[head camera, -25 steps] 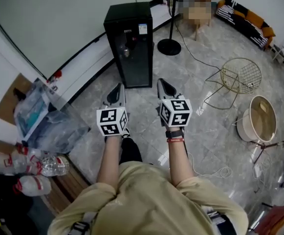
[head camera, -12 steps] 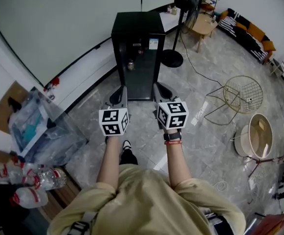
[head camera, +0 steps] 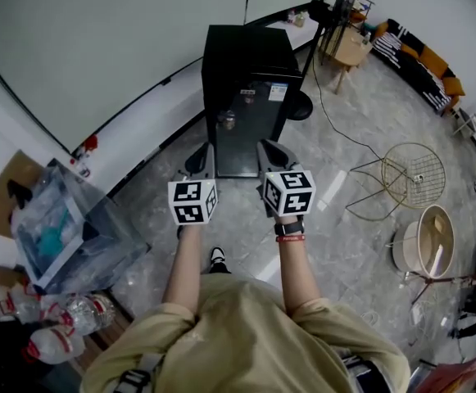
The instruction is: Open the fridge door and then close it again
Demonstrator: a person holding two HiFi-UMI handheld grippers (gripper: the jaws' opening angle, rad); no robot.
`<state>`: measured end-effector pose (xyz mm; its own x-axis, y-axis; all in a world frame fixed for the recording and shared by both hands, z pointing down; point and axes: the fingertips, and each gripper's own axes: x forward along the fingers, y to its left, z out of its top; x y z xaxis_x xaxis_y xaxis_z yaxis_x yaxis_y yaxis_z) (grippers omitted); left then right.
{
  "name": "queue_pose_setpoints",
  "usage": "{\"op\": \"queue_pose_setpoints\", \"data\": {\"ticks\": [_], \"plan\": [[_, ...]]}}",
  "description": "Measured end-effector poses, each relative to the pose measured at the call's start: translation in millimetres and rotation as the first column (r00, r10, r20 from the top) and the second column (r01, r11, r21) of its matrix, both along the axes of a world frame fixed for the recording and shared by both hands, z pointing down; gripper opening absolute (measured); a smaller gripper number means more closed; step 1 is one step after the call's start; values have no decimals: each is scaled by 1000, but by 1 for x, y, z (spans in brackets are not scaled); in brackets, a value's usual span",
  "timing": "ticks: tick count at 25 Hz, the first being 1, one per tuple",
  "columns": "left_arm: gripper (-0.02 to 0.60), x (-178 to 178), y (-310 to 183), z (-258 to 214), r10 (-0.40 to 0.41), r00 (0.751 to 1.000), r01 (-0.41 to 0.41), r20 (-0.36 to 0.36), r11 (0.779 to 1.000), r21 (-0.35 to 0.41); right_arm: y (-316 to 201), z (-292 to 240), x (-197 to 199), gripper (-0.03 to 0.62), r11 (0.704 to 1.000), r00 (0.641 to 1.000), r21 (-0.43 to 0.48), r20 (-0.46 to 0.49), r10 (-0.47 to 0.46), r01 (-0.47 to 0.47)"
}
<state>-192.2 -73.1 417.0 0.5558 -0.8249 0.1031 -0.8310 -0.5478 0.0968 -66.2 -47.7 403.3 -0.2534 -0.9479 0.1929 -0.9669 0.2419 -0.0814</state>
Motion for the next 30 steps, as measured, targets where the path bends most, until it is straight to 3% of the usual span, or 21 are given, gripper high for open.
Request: {"op": "queue_pose_setpoints", "data": {"ticks": [12, 30], "plan": [[21, -34, -108, 36, 27, 1000, -27, -1, 998, -62, -111, 16, -37, 21, 999, 1000, -28, -16, -22, 21], [21, -1, -228, 94, 84, 996, -86, -20, 977, -193, -244, 28, -22, 23, 986, 975, -74, -150, -162, 152]]}}
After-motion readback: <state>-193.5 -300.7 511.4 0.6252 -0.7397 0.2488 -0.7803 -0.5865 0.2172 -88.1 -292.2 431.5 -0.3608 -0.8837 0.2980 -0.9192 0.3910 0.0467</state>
